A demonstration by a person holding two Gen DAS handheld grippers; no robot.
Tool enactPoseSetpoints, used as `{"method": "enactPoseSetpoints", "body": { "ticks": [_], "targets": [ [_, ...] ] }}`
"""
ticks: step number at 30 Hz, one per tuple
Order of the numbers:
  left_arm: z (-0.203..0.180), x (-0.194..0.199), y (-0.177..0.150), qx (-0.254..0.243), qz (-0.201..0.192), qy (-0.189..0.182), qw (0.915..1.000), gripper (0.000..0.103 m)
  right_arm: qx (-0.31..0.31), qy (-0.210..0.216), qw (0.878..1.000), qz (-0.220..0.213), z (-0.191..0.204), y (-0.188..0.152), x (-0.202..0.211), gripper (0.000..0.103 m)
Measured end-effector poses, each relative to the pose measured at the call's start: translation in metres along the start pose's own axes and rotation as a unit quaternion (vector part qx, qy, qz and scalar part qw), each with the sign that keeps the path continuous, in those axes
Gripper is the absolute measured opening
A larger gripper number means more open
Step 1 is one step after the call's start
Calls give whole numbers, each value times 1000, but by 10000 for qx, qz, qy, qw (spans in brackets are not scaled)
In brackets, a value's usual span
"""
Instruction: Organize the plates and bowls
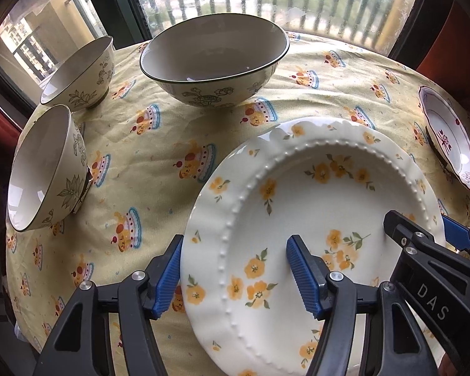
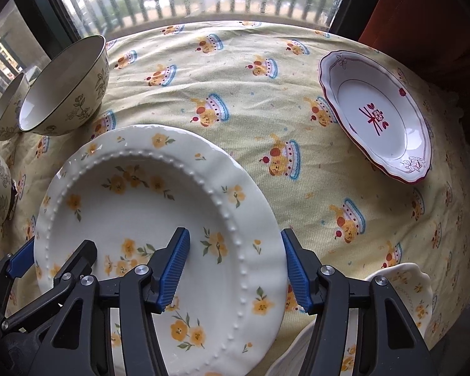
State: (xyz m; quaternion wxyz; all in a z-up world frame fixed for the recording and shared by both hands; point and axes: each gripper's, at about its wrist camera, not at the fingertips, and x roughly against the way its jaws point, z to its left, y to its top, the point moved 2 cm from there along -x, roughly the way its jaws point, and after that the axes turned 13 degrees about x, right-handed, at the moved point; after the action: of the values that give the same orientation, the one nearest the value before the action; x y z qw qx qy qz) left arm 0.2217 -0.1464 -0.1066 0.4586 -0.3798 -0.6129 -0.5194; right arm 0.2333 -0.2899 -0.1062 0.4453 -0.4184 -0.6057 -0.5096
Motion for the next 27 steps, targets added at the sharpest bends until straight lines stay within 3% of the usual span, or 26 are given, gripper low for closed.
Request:
{"method": "enactPoseSetpoints", "body": {
  "ticks": [16, 27],
  "targets": [
    [7, 57, -6, -393, -264, -514, 9976, 66, -425, -412, 9979, -267, 7, -26, 63, 63],
    [-11, 66, -32, -637, -170, -630, 9958, 66, -764, -560, 9949, -358, -12, -50, 82, 63]
  ]
}}
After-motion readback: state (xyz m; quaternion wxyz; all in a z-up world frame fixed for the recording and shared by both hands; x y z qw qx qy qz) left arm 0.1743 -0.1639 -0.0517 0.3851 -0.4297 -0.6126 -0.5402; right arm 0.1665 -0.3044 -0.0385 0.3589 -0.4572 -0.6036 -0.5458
